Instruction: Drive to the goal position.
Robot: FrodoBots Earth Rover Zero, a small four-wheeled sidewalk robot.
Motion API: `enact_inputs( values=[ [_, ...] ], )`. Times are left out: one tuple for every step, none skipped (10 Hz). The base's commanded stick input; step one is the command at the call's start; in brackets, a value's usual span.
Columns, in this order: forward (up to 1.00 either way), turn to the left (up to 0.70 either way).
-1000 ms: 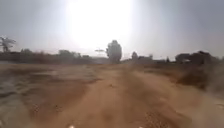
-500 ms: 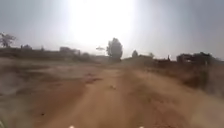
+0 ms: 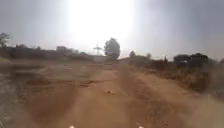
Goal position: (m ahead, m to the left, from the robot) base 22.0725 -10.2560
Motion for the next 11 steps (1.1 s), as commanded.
enact_inputs(
  values=[
    [0.7,-0.09],
    [0.7,-0.09],
    [0.7,-0.09],
    [0.7,-0.09],
    [0.7,-0.09],
    [0.7,-0.09],
    [0.7,-0.09],
    [0.7,-0.09],
    [0.7,-0.09],
    [0.7,-0.09],
    [0.7,-0.09]
  ],
)
